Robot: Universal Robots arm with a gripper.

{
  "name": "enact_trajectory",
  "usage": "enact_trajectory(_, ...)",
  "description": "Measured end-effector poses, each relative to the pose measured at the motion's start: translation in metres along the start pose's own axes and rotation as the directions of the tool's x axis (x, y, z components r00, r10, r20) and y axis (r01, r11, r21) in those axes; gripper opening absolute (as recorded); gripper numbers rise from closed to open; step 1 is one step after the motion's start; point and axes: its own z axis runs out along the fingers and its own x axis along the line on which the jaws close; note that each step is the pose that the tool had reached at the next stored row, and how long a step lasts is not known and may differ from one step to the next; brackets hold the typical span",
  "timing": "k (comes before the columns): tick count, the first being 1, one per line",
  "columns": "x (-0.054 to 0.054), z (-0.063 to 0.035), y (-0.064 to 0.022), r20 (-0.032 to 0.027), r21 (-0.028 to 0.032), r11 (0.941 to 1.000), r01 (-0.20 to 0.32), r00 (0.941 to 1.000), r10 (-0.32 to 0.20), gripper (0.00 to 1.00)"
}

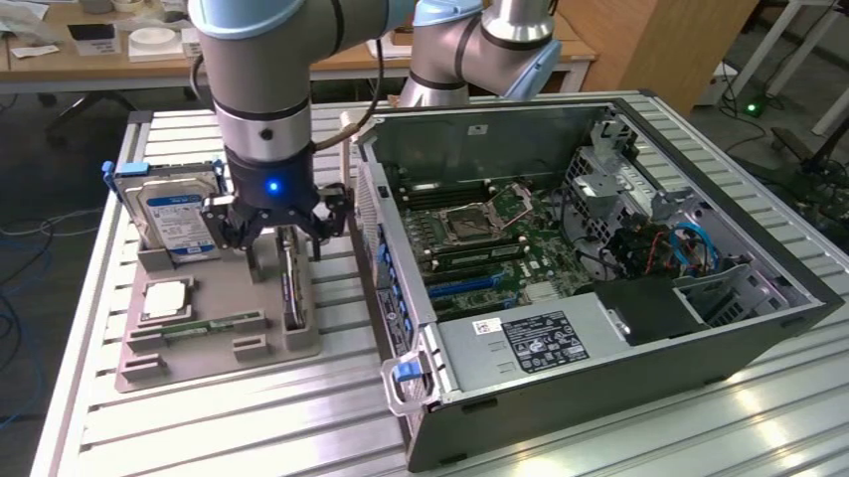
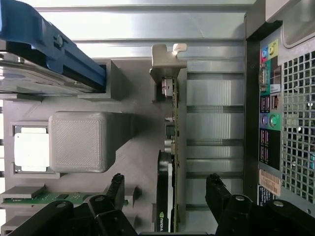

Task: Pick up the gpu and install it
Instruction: 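Pick up the gpu and move the gpu toward the slot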

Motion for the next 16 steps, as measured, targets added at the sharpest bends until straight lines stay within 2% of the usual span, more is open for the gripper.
enact_trajectory(11,-0.001,0.0124,-0.0018,-0.0048,0.0002,1.0,0.0,1.0,0.0,0.76)
enact_trajectory(16,-0.001,0.0197,-0.0022,-0.0046,0.0045,1.0,-0.001,1.0,0.001,0.76)
